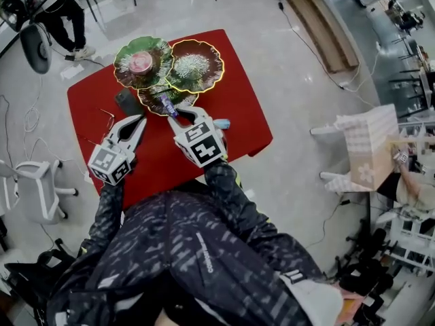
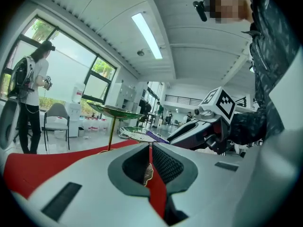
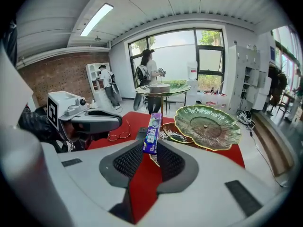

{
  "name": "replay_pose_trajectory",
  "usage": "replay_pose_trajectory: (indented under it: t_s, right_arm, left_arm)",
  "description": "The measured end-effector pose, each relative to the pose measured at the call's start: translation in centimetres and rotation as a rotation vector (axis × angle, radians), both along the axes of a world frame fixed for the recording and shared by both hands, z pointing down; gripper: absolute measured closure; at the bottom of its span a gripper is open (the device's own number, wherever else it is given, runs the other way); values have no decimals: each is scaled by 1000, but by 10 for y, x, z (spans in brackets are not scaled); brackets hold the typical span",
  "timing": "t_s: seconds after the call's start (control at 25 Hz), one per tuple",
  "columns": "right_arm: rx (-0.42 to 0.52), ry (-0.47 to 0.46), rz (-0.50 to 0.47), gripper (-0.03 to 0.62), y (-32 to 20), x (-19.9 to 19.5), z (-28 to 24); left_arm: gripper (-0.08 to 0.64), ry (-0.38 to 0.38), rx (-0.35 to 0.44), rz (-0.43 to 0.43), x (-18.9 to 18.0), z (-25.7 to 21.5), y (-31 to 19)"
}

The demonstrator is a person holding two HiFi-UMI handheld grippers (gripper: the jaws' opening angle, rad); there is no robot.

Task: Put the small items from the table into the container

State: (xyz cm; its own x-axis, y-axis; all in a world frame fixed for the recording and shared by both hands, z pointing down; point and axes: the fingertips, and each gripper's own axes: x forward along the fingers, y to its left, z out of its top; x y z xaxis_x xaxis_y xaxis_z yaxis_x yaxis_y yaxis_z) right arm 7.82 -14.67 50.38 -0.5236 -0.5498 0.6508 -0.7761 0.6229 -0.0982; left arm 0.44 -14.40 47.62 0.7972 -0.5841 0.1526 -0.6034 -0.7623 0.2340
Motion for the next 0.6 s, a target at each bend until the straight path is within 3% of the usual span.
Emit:
replay_pose_trajectory:
  t_s: [0.36, 0.6]
  right_arm:
    - [51, 27, 66, 495, -40, 38, -22]
    - [26, 88, 69, 495, -63, 54, -24]
  left_arm:
    - [538, -6, -10, 36, 18, -1, -12]
    - [537, -4, -15, 54, 27, -1, -14]
